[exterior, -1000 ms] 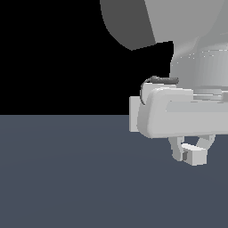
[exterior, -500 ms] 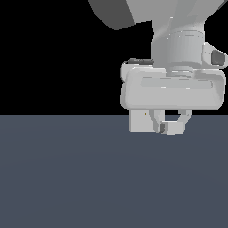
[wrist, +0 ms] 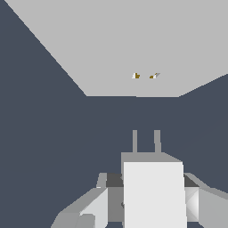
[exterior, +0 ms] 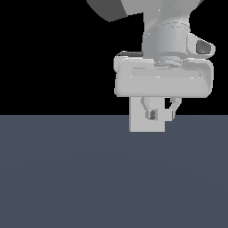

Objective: Plug the charger into the wall socket.

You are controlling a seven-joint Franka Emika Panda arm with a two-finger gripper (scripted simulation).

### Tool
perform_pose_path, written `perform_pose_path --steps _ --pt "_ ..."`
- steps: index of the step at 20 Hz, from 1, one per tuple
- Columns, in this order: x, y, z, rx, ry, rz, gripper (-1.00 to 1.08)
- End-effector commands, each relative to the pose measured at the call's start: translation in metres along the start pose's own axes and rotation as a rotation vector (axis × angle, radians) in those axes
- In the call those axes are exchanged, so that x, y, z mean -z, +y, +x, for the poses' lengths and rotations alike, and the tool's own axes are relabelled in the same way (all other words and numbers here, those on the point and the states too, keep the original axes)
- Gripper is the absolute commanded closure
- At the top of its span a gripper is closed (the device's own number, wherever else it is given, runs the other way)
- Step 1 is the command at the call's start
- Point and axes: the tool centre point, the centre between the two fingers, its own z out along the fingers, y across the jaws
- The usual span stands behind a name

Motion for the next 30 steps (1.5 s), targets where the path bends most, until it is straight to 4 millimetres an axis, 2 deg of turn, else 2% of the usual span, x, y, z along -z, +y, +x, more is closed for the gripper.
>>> perform_pose_path --steps 1,12,23,30 --pt "0.002 0.0 0.002 -0.006 -0.001 -0.001 1.08" --pt "0.001 0.0 0.006 -0.006 -0.001 -0.001 1.08" --pt "-0.004 0.0 0.042 -0.006 -0.001 -0.001 1.08" --pt "-0.005 0.0 0.052 -0.006 -0.001 -0.001 1.08"
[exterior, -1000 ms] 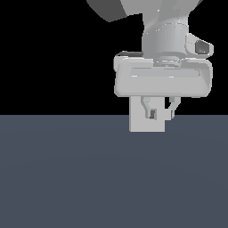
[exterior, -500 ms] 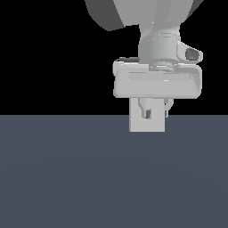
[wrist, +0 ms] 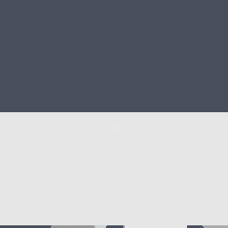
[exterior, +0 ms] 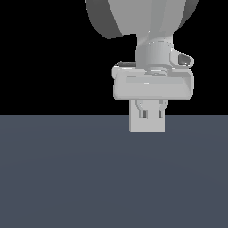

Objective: Plug the charger into the wall socket.

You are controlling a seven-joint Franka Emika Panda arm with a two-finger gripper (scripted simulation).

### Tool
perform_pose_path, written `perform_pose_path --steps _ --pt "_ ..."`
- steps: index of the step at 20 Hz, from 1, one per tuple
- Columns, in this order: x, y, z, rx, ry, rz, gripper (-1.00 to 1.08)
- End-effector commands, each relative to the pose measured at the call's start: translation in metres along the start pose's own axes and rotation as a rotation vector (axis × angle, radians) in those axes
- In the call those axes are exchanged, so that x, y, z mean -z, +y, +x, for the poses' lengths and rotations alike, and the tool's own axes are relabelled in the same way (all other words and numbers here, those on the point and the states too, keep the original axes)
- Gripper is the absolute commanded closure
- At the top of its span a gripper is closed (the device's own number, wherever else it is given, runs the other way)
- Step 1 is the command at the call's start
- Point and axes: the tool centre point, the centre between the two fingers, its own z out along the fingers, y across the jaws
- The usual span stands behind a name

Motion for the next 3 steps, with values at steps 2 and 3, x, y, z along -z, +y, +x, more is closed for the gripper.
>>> perform_pose_path --steps 2,3 --pt "0.0001 0.0002 0.0014 0.0 0.0 0.0 1.08" --pt "0.0001 0.0002 0.0012 0.0 0.0 0.0 1.08"
